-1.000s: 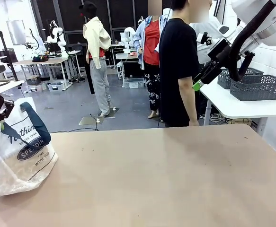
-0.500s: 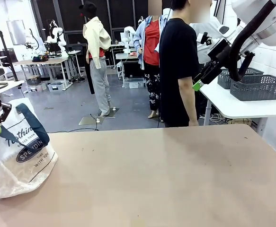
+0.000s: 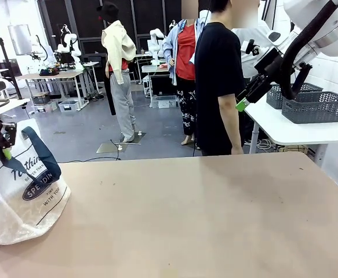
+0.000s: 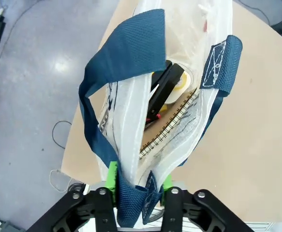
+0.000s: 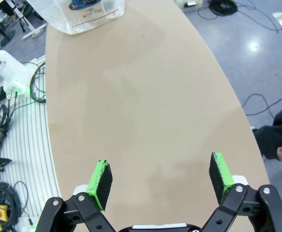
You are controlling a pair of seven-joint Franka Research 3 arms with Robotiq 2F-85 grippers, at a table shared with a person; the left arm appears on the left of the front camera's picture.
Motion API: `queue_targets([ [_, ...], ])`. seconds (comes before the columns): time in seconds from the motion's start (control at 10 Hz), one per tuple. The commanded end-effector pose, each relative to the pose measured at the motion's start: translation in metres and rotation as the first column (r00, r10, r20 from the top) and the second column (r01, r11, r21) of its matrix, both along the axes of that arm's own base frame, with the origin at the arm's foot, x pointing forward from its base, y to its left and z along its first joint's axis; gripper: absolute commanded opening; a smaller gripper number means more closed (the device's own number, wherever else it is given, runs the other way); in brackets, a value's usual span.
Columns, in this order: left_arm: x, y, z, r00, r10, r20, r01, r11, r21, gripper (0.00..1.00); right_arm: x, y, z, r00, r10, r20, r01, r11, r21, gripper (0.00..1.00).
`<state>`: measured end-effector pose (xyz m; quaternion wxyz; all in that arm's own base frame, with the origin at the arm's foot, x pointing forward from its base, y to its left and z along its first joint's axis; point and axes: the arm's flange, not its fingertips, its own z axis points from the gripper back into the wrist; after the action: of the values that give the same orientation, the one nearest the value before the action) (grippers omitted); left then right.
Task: Transfer purchased items from the store into the shopping bag.
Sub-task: Move the Reusable shopping bag to the right side of the table.
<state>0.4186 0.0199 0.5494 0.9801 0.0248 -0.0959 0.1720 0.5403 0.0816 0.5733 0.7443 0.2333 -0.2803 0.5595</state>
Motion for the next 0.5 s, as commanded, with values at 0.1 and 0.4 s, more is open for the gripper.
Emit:
queue_targets([
  [0.1, 0.001, -0.003, 0.015, 0.999, -0.045, 0.003, 0.045, 0.999, -0.004, 1.0, -0.001, 0.001, -0.001, 1.0, -0.003, -0.002, 0.003, 1.0, 0.006, 1.0],
  [0.4, -0.004, -0.01, 0.03, 0.994, -0.111, 0.016, 0.111, 0.994, -0.008, 1.0, -0.001, 0.001, -0.001, 1.0, -0.003, -0.002, 0.003, 1.0, 0.006, 1.0],
])
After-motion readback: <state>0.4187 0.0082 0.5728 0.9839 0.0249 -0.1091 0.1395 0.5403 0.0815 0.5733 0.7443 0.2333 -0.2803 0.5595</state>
